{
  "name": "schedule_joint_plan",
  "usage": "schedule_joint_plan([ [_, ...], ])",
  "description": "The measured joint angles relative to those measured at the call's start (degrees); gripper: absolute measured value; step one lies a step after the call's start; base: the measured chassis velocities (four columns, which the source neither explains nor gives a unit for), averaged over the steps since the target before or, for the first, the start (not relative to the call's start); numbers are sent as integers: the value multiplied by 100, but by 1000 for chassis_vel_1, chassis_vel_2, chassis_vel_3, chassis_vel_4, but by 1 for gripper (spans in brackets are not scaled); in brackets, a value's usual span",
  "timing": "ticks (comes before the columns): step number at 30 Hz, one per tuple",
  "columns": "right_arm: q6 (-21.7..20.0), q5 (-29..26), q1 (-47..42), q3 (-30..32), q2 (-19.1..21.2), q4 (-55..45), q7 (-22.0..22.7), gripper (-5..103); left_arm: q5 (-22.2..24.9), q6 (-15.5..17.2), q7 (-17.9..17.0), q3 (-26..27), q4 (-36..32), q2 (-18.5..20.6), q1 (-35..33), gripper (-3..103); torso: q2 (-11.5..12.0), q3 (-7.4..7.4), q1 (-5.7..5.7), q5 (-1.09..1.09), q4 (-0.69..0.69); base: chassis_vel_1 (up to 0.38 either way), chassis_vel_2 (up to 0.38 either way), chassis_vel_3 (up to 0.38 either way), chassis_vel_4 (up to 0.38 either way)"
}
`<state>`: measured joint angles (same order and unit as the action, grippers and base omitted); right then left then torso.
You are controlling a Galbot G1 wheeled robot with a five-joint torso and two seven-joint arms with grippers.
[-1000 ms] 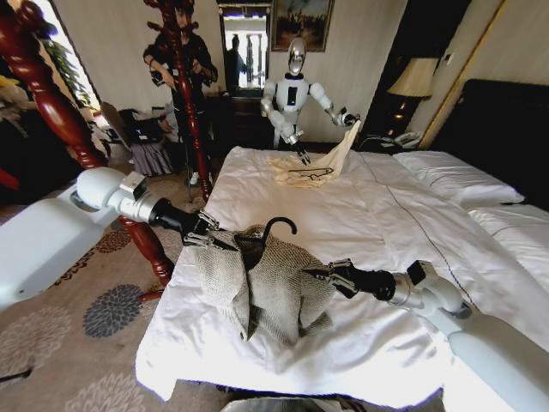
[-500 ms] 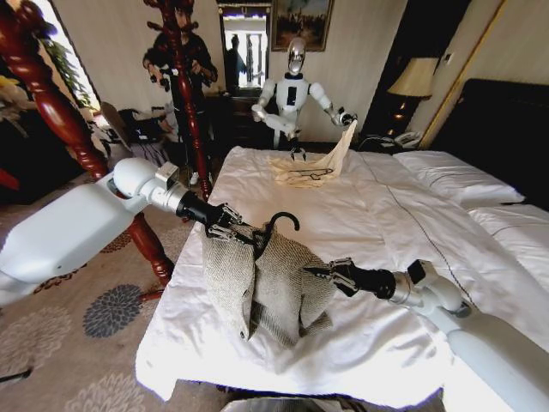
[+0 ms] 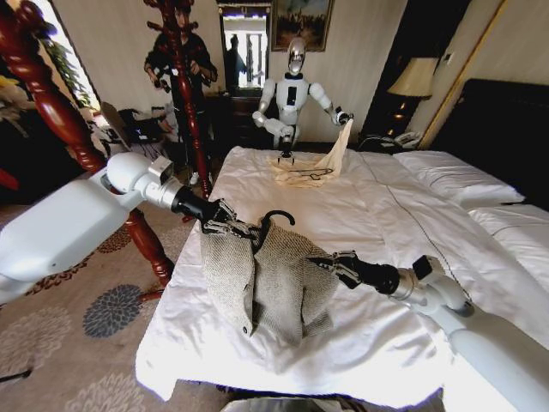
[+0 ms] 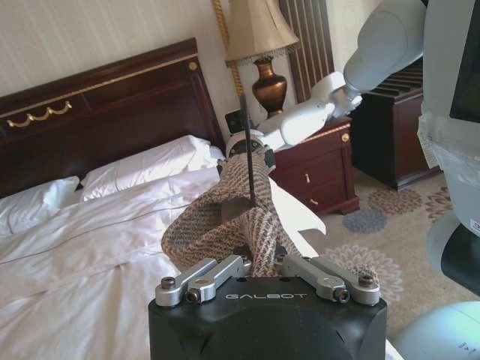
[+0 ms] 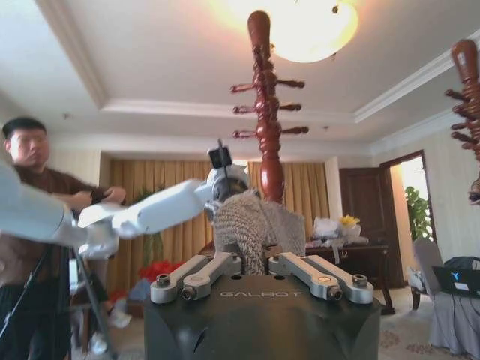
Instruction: Pick up the clothes from the bed and hang them on the clothes hanger.
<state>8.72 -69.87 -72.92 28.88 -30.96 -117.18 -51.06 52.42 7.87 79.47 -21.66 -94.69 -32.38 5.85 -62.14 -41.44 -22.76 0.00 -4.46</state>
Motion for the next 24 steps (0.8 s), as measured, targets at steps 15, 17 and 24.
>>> schedule_joint_plan([
  [15,44,-619,-144,216,62,-314,473,63,427,118,-134,2006,-51,633,-1718,7,0,0,0,-1,-2,0,0,0,0],
  [17,80,-726,-76,268,22,-311,679,74,709,151,-469,2419,-92,874,-2121,7,0,0,0,1,-1,0,0,0,0],
  [24,163,-799,-92,530,-77,-322,896,99,1775,556,-2466,2917,-285,1552,-2820,7,0,0,0,1,-2,0,0,0,0],
])
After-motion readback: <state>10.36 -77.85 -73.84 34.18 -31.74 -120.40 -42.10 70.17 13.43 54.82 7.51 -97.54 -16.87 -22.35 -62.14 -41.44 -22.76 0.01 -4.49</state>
